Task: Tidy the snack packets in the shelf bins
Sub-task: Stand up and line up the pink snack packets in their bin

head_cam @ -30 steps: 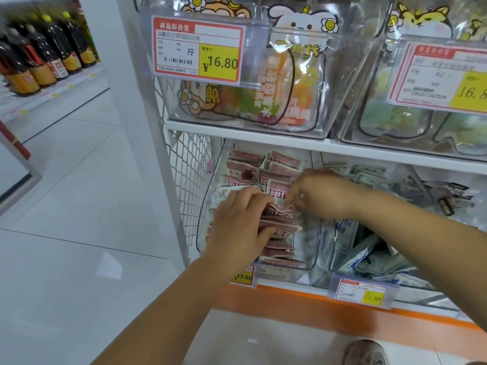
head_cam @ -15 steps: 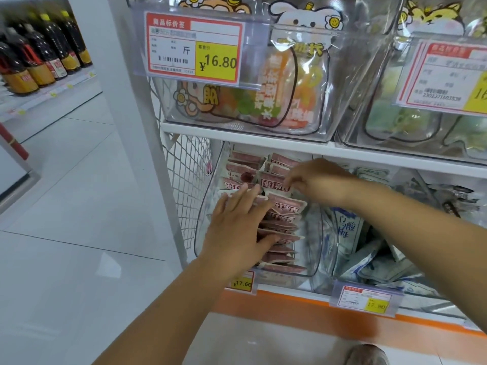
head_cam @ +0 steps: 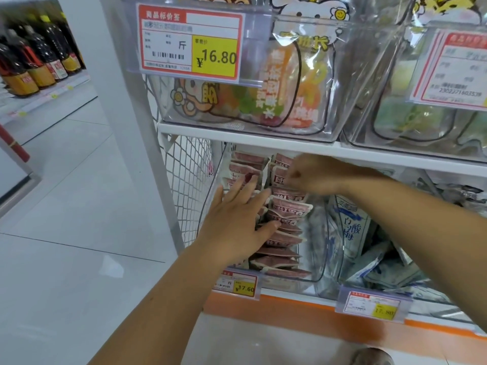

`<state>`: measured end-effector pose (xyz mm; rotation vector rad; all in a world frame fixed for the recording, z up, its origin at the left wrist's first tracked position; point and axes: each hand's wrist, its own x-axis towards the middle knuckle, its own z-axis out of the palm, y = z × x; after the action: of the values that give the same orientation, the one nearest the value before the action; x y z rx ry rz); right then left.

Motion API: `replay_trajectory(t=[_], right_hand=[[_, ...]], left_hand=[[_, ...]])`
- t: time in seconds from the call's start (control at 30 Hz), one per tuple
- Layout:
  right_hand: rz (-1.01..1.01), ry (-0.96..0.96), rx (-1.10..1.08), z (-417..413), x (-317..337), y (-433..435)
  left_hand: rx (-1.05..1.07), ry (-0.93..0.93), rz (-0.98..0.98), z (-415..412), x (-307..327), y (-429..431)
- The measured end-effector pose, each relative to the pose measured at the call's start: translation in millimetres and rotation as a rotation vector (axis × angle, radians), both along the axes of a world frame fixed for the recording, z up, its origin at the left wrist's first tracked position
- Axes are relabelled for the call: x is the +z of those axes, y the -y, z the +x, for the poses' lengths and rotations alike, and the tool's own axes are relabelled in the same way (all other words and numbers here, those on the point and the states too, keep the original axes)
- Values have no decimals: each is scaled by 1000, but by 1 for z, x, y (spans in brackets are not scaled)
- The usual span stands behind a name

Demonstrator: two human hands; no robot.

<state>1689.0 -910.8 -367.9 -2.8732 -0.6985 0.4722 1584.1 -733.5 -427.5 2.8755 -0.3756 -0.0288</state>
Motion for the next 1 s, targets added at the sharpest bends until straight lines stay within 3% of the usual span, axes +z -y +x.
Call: replay_trajectory(t=[0.07, 0.27, 0.43, 0.57, 0.7, 0.77, 0.87, 1.0], right_hand=[[159, 104, -95, 6, -3, 0], [-109, 157, -28, 2, -20, -4], [96, 104, -78, -14, 3, -4], [-262, 123, 212, -39, -11, -4], [-404, 77, 192, -39, -19, 2], [-271, 93, 180, -41, -10, -3], [131, 178, 90, -45, -5, -19], [98, 219, 39, -38, -24, -39]], left_hand=[[-8, -12, 2, 5, -1, -1], [17, 21, -28, 5, -8, -1], [52, 0, -234, 3, -1, -3], [35, 1, -374, -6, 9, -14], [-44, 14, -188, -16, -3, -19], [-26, 46, -159, -21, -3, -20], [2, 69, -195, -27, 2, -20], [-19, 36, -31, -30, -3, -9]])
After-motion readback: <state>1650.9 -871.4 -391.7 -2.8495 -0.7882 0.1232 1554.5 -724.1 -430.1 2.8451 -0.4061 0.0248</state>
